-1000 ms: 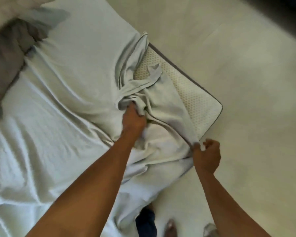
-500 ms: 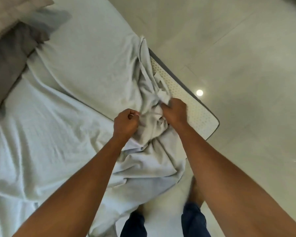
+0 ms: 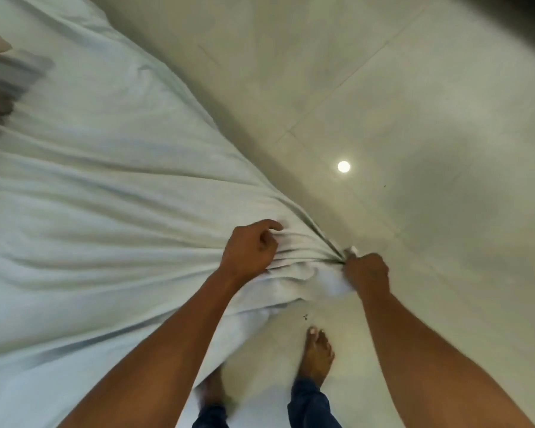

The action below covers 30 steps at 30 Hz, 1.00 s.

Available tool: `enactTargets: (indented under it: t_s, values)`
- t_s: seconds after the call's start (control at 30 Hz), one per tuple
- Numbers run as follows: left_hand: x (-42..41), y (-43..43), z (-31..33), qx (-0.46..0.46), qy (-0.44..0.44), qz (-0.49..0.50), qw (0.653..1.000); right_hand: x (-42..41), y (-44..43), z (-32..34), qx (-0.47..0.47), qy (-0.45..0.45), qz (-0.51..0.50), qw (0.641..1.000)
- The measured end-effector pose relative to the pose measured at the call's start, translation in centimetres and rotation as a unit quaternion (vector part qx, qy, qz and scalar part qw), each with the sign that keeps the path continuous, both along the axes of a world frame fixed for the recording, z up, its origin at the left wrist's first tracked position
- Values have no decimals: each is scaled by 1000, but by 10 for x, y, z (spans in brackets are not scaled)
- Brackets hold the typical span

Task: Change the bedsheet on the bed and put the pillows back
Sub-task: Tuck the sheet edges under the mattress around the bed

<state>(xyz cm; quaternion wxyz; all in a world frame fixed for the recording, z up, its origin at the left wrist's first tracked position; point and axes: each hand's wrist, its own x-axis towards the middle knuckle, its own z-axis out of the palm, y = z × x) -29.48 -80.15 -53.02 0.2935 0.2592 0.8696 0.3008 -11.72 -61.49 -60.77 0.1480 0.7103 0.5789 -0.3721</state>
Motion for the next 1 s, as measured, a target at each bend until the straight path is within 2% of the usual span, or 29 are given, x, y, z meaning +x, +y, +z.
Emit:
enactTargets:
  t_s: [0.1, 0.17, 0.3, 0.4, 0.53, 0.7, 0.8, 0.87, 1.0]
  values:
    - [-9, 10, 2, -9, 68, 75, 995, -8, 2, -4, -46, -14, 33, 998]
    - [-18, 12, -2, -48, 117, 109, 986, -27, 8, 1, -17, 20, 62, 998]
    - [-29, 17, -11, -168, 84, 55, 981, -83, 19, 22, 27, 169, 201, 965]
    - [-47, 20, -12, -184, 66, 39, 980, -129, 26, 19, -10, 221, 259, 940]
    - [-85, 19, -21, -158, -8, 72, 985, -172, 16, 10, -133, 197, 311, 920]
    - [-110, 34, -25, -218, -103, 50, 969, -221, 19, 14, -199, 116, 296, 927]
    - [-120, 41, -24, -237, -144, 48, 960, -264, 26, 5, -250, 138, 289, 914]
    - [-122, 41, -27, -243, -160, 58, 955, -295, 22, -6, -257, 162, 305, 902]
    - [-119, 47, -32, -261, -148, 89, 950, -334, 10, -25, -250, 160, 314, 902]
